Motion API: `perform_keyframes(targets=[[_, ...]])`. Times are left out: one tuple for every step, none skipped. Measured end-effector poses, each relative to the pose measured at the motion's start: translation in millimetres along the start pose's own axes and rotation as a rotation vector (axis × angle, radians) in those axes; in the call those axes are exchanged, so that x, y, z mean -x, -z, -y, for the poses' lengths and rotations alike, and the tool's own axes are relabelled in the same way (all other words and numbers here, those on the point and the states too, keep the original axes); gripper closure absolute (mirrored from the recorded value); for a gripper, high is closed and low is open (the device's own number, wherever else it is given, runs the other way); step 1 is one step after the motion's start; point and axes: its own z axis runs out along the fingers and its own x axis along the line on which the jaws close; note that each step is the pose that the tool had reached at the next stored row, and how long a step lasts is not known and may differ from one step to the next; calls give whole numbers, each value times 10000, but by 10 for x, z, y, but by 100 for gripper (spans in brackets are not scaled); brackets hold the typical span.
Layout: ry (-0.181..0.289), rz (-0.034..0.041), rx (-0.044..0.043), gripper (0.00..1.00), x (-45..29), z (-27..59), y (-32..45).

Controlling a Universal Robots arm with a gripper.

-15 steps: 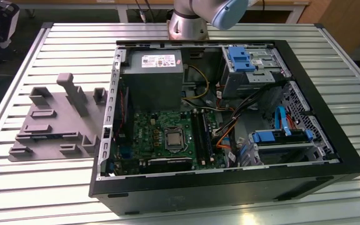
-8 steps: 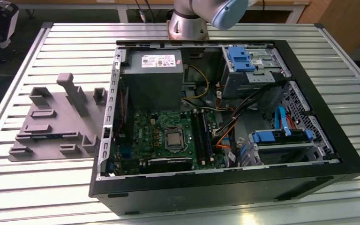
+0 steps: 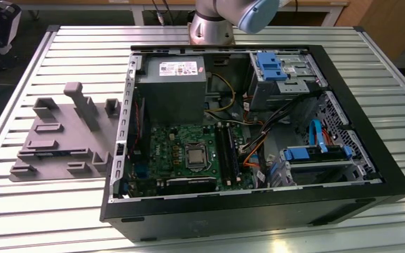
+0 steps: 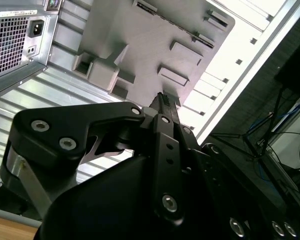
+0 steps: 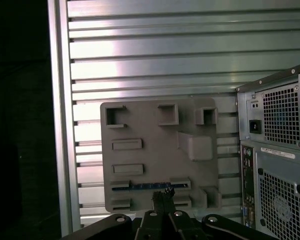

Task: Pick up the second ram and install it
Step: 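Pick up the second ram and move it above second insertion slot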

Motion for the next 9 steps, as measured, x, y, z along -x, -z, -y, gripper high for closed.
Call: perform_keyframes(targets=[[5, 0, 1, 89, 0, 0, 0], [13, 0, 0, 89, 0, 0, 0], [23, 0, 1, 89, 0, 0, 0], [36, 0, 1, 89, 0, 0, 0], [51, 0, 2, 89, 0, 0, -1], [68, 0, 2, 89, 0, 0, -1], [88, 0, 3, 89, -1, 0, -1], [113, 0, 3, 89, -1, 0, -1], [143, -1, 4, 89, -1, 0, -1]])
